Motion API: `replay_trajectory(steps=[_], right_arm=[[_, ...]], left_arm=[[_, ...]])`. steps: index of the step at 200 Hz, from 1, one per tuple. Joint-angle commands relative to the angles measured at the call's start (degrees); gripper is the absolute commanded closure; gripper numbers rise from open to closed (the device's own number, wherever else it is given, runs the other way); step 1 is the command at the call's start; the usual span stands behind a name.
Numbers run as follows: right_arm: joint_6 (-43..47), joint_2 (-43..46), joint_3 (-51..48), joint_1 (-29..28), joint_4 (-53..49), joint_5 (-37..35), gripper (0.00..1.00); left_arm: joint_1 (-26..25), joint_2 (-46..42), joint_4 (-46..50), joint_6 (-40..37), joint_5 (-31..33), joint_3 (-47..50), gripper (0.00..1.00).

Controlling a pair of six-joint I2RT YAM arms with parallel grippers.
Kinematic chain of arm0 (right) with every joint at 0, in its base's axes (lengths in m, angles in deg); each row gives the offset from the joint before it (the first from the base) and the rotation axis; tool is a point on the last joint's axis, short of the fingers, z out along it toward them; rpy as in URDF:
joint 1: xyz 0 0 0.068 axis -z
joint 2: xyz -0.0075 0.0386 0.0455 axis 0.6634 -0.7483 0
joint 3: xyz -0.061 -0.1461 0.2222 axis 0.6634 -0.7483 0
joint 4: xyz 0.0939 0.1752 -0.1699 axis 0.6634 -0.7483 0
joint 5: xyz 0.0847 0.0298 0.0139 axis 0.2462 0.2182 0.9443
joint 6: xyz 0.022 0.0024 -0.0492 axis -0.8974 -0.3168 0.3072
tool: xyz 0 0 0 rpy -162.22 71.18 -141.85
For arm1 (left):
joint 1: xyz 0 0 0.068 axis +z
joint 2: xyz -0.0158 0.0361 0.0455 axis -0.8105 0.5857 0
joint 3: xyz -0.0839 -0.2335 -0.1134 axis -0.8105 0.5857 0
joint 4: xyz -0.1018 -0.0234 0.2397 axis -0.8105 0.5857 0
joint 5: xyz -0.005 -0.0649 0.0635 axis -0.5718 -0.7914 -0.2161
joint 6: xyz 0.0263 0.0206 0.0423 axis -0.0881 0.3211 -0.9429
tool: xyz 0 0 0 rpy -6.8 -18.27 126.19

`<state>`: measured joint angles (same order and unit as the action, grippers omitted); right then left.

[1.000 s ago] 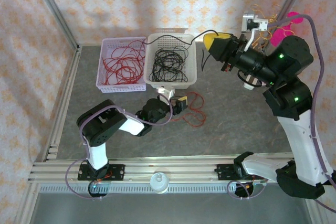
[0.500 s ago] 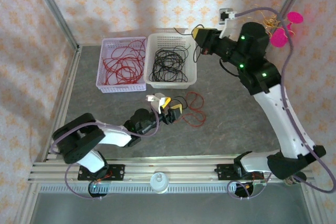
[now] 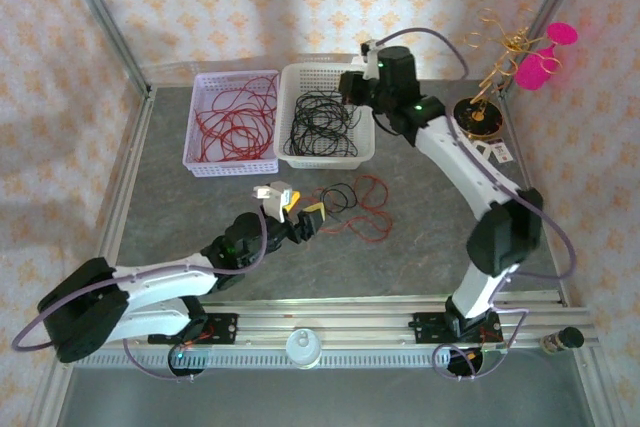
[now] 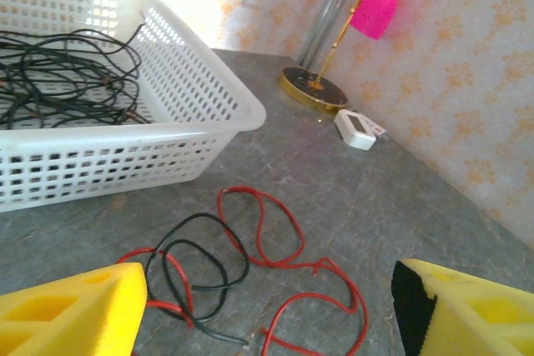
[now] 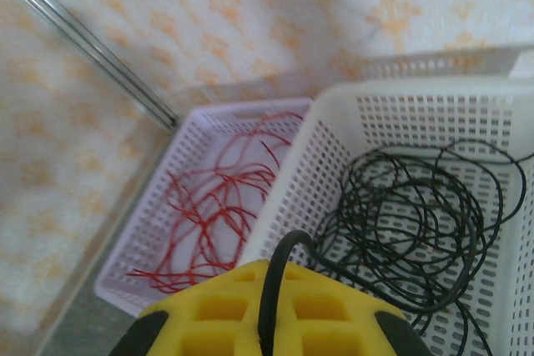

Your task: Untangle the cables

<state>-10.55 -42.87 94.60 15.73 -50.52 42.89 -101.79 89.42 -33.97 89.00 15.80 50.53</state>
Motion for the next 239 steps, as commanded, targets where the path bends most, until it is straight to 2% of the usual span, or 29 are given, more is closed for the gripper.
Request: replay_trajectory(steps=[1, 68, 88, 132, 168, 206, 239], right_arm=[[0.49, -5.21, 3.43, -0.52, 3.7, -1.3, 1.0], [0.15, -21.09, 7.98, -0.73, 8.24, -2.13, 1.0], [1.72, -25.34, 9.12, -0.72, 7.11, -4.01, 0.97], [3.88, -30.91, 10.87, -0.75, 4.51, -6.46, 0.96], [3.58, -31.26, 14.89, -0.75, 1.86, -5.32, 0.8], [3.0, -27.39, 18.91, -1.23, -1.8, -4.7, 0.61], [3.64, -21.44, 16.75, -1.97, -3.79, -5.67, 0.55]], left_arm=[[-0.35, -3.79, 8.48, 0.79, 2.95, 1.29, 0.21], [-0.35, -8.26, 12.0, 1.74, 4.69, 3.33, 0.2], [-0.35, -7.92, 12.27, 1.5, 4.47, 3.05, 0.2], [-0.35, -7.92, 13.21, 1.37, 4.85, 2.86, 0.2], [-0.37, -7.69, 13.59, 1.22, 4.95, 2.51, 0.2], [-0.39, -7.23, 13.4, 1.22, 4.91, 2.44, 0.19], [-0.35, -6.64, 13.24, 0.95, 4.93, 1.98, 0.19]])
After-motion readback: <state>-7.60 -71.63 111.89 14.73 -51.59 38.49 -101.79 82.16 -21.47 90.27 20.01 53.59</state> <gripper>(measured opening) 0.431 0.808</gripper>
